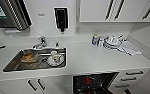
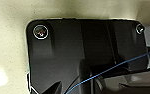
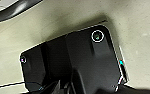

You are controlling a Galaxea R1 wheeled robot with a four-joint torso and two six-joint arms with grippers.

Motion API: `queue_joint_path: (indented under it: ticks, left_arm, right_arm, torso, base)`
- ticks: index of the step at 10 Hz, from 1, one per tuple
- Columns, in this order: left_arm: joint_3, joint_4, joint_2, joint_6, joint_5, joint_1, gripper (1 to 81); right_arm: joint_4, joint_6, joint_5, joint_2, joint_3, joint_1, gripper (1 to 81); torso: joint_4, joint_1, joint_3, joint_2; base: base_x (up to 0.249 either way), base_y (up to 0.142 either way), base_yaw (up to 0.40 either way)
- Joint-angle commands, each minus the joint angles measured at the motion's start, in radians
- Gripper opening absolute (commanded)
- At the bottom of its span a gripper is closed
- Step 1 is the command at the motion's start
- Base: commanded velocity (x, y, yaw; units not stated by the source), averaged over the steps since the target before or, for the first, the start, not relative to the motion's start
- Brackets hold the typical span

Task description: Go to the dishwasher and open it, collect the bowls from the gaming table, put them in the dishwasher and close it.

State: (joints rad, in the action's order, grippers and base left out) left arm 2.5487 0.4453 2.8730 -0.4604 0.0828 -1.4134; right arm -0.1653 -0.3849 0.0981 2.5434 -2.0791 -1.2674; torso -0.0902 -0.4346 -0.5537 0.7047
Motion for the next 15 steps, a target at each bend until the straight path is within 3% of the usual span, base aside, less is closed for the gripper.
queue_joint_path:
  ticks: [1,2,5,6,9,13,15]
  left_arm:
    - [-0.002,-0.002,-0.009,0.002,-0.051,0.011,81.1]
    - [-0.002,-0.002,-0.009,0.002,-0.051,0.011,81.1]
    - [-0.002,-0.002,-0.009,0.002,-0.051,0.011,81.1]
    - [-0.002,-0.004,-0.01,0.0,-0.052,0.011,81.1]
    - [-0.002,-0.005,-0.015,-0.001,-0.052,0.011,81.1]
    - [-0.002,-0.007,-0.02,-0.003,-0.055,0.009,81.1]
    - [-0.002,-0.007,-0.024,-0.003,-0.055,0.006,81.1]
  right_arm:
    - [0.004,-0.009,0.06,-0.016,-0.05,0.041,81.1]
    - [0.009,-0.012,0.058,-0.009,-0.071,0.041,81.1]
    - [0.147,-0.031,0.06,0.031,-0.151,0.047,81.1]
    - [0.164,-0.031,0.06,0.042,-0.159,0.053,81.1]
    - [0.219,-0.031,0.057,0.071,-0.171,0.081,81.1]
    - [0.227,-0.029,0.06,0.224,-0.327,0.159,81.1]
    - [0.234,-0.032,0.06,0.246,-0.344,0.22,81.1]
  torso:
    - [0.0,-0.062,0.0,0.096]
    - [0.0,-0.085,0.0,0.134]
    - [0.0,-0.153,0.001,0.242]
    - [0.0,-0.112,0.001,0.18]
    - [0.0,-0.15,0.002,0.239]
    - [0.0,-0.15,0.002,0.241]
    - [0.0,-0.15,0.002,0.241]
  base:
    - [0.0,0.0,0.0]
    - [0.0,0.0,0.0]
    - [0.0,0.0,0.0]
    - [0.0,0.0,0.0]
    - [0.0,0.0,0.0]
    - [0.0,0.0,0.0]
    - [0.0,0.0,0.0]
